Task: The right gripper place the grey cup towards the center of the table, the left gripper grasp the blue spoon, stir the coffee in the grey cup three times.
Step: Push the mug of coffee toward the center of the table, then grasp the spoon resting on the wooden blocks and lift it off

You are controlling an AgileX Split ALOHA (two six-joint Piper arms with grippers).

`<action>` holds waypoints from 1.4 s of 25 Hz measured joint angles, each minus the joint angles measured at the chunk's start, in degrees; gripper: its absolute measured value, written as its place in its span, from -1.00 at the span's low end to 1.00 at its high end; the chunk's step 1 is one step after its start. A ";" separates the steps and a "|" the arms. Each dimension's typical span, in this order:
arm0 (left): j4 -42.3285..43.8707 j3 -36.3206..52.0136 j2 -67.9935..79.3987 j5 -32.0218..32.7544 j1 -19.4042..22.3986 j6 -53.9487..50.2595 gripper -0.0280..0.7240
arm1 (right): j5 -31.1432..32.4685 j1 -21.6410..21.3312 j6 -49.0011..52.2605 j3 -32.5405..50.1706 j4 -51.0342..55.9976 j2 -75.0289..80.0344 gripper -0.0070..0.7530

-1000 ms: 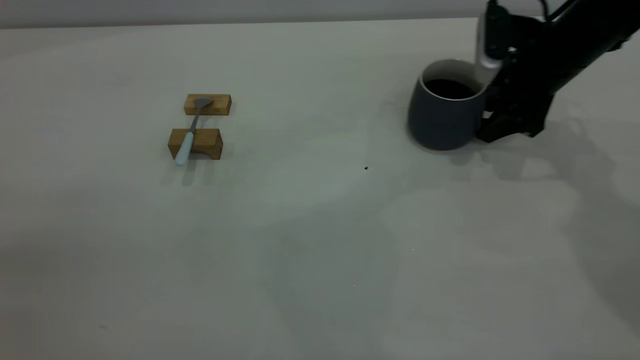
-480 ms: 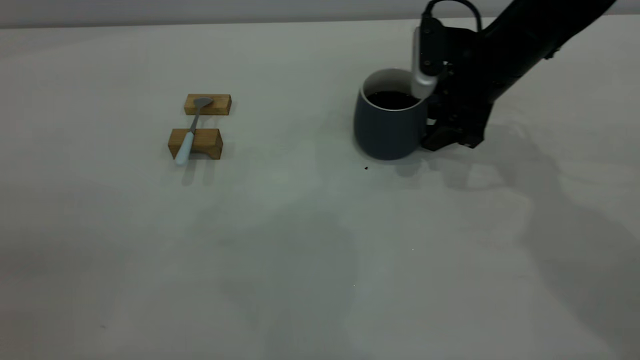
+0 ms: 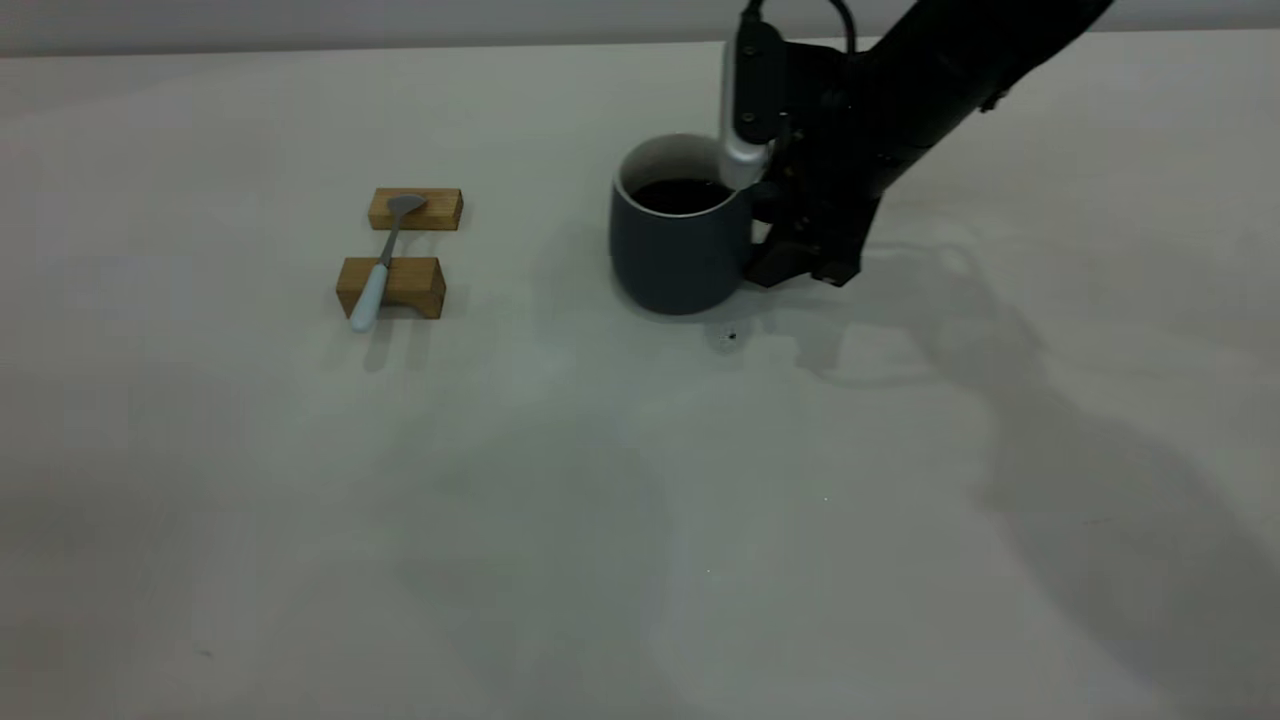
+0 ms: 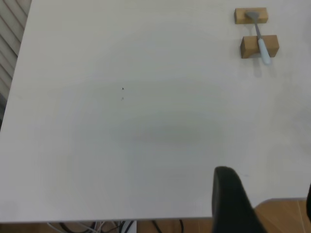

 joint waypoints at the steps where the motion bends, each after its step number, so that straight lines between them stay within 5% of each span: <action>1: 0.00 0.00 0.00 0.00 0.00 0.00 0.26 | 0.00 0.26 0.00 -0.21 0.00 0.06 0.44; 7: 0.00 0.00 0.00 0.00 0.00 0.00 0.26 | 2.72 -0.30 3.44 -0.33 -0.35 -0.21 0.44; 14: 0.00 0.00 0.00 0.00 0.00 0.00 0.26 | 7.02 -5.80 21.43 8.63 -5.99 -11.71 0.44; 20: 0.00 0.00 0.00 0.00 0.00 0.00 0.26 | 12.37 -8.93 63.08 20.64 -9.43 -30.85 0.44; 26: 0.00 0.00 0.00 0.00 0.00 0.00 0.26 | 27.03 -9.68 106.86 31.87 -37.90 -50.25 0.44; 31: 0.00 0.00 0.00 0.00 0.00 0.00 0.26 | 32.51 -9.75 125.09 45.18 -59.12 -68.78 0.44; 35: 0.00 0.00 0.00 0.00 0.00 0.00 0.26 | 36.91 -12.11 128.17 53.85 -63.11 -83.51 0.44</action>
